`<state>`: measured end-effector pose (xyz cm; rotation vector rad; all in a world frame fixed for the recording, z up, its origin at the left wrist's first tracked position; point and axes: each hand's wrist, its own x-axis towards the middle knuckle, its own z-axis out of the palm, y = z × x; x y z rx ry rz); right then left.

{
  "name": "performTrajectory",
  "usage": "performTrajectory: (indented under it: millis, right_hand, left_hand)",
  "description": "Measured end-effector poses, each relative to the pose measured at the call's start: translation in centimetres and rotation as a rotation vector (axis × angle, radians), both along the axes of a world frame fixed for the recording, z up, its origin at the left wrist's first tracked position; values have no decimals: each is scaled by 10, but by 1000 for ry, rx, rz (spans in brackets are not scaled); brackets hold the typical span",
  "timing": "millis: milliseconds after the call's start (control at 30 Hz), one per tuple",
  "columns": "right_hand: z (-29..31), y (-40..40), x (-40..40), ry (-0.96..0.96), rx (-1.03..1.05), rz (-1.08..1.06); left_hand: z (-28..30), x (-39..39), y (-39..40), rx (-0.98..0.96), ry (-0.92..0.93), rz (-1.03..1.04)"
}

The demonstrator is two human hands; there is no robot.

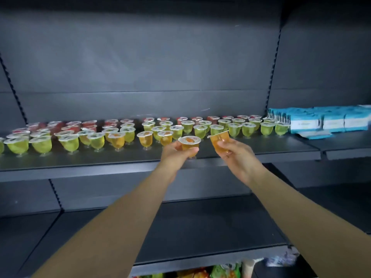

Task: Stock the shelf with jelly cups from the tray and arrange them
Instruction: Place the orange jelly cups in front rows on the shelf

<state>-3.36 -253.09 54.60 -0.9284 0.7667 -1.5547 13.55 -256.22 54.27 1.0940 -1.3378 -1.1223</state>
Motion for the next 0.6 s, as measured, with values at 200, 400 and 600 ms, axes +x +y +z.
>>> performTrajectory:
  millis: [200,400,600]
  right_hand:
    - [-9,-89,-35,357,84,-116]
    - [-35,-154,-42,603,130,-127]
    - [-34,-162,-41,650,82,-101]
  left_hand:
    - [-5,-44,-74,-20,-70,179]
    - [-22,-53,-122,-50,-306,333]
    - [-24,-52,-126,-41,-334,321]
